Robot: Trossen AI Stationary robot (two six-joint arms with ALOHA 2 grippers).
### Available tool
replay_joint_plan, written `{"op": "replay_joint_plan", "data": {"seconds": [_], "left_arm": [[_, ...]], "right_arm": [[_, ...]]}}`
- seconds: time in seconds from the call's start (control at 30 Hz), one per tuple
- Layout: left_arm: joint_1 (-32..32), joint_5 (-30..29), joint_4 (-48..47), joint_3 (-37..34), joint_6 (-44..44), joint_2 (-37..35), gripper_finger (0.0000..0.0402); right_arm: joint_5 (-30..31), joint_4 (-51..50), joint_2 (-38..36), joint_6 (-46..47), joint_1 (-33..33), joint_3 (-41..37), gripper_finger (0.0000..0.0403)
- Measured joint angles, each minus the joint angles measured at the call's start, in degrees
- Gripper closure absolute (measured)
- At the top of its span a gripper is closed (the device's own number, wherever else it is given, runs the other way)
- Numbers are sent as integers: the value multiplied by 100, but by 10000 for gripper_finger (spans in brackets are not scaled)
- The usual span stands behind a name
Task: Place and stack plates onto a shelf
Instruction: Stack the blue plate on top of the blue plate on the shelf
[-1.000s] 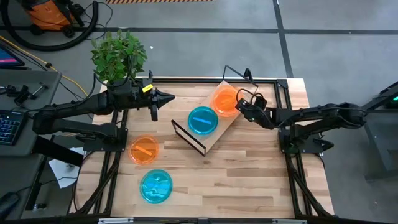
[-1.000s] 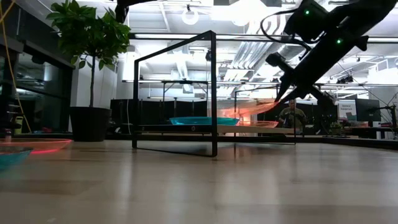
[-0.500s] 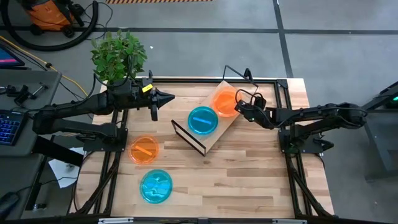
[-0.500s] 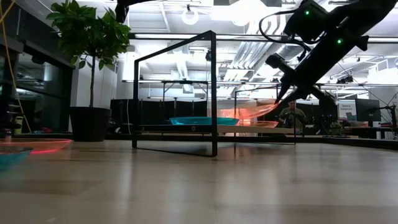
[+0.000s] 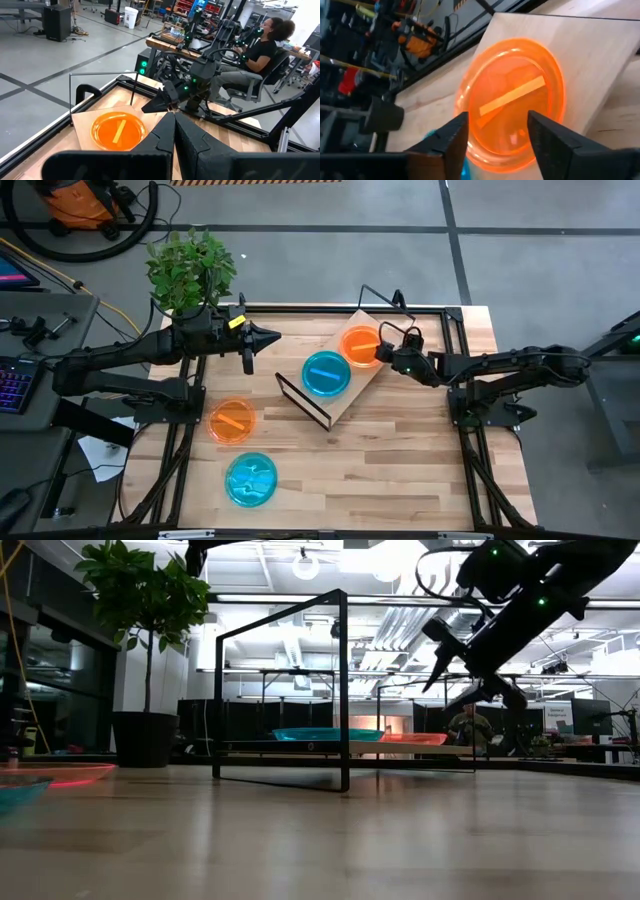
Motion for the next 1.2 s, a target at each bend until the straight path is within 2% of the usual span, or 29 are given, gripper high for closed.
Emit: {"op": "replay_joint_plan", "data": {"seconds": [0.2, 0.3, 0.4, 0.57, 0.63, 0.8, 0.97, 1.2], "left_arm": [[0, 0, -1, 0, 0, 0, 401], [0, 0, -8, 0, -3, 0, 401], [0, 0, -32, 0, -102, 0, 401], [-2, 3, -60, 0, -155, 0, 401], [-2, 66, -10, 0, -151, -2, 401], [-2, 175, 38, 0, -103, -2, 401], [-2, 173, 43, 0, -104, -2, 401], [-2, 149, 41, 0, -132, -2, 401]], "right_arm": [[-154, -44, -134, -103, 0, 0, 202], [-409, 207, -405, -860, 35, -2, 203], [-971, 746, -797, -1858, 107, -1, 203], [-2355, 2066, -1484, -3376, 339, 0, 203], [-2605, 2462, -1705, -3725, 461, 0, 203], [-2509, 2730, -2043, -4483, 713, 0, 203], [-2477, 2743, -2033, -4977, 769, 0, 203], [-2469, 2754, -2000, -5256, 769, -1, 203]]}}
